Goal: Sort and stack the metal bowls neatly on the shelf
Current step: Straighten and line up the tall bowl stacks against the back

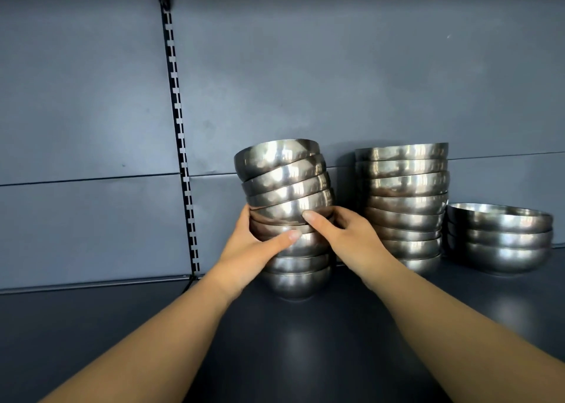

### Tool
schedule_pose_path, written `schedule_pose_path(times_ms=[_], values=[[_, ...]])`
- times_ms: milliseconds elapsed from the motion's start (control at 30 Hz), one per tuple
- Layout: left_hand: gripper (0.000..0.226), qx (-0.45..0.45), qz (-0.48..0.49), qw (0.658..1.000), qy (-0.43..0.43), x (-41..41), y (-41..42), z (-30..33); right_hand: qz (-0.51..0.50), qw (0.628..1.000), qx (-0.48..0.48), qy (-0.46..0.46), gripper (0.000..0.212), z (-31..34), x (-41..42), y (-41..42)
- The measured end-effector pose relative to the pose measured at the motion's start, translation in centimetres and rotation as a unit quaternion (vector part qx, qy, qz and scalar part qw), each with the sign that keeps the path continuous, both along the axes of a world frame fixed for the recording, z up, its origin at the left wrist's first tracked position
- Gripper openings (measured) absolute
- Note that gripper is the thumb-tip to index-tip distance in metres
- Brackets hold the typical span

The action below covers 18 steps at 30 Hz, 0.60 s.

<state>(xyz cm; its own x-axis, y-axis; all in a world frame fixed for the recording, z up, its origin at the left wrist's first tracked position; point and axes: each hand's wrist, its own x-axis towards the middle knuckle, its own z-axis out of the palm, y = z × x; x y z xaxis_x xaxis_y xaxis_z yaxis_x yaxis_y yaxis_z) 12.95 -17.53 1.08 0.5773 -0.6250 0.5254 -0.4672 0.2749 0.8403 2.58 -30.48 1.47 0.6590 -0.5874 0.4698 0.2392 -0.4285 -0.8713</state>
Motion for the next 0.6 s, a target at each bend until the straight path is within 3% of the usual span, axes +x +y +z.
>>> schedule_pose_path(times_ms=[100, 233, 600], values=[[0.058, 0.005, 0.020, 1.000, -0.011, 0.31, -0.01, 0.07, -0.002, 1.000, -0.004, 0.003, 0.059, 0.04, 0.04, -0.13], [0.065, 0.009, 0.038, 0.999, -0.018, 0.45, 0.03, 0.22, -0.002, 1.000, 0.004, -0.005, 0.058, 0.16, 0.10, -0.16], [0.059, -0.006, 0.024, 0.999, -0.027, 0.47, -0.15, 0.18, 0.018, 1.000, 0.019, -0.016, 0.046, 0.20, -0.01, -0.19]])
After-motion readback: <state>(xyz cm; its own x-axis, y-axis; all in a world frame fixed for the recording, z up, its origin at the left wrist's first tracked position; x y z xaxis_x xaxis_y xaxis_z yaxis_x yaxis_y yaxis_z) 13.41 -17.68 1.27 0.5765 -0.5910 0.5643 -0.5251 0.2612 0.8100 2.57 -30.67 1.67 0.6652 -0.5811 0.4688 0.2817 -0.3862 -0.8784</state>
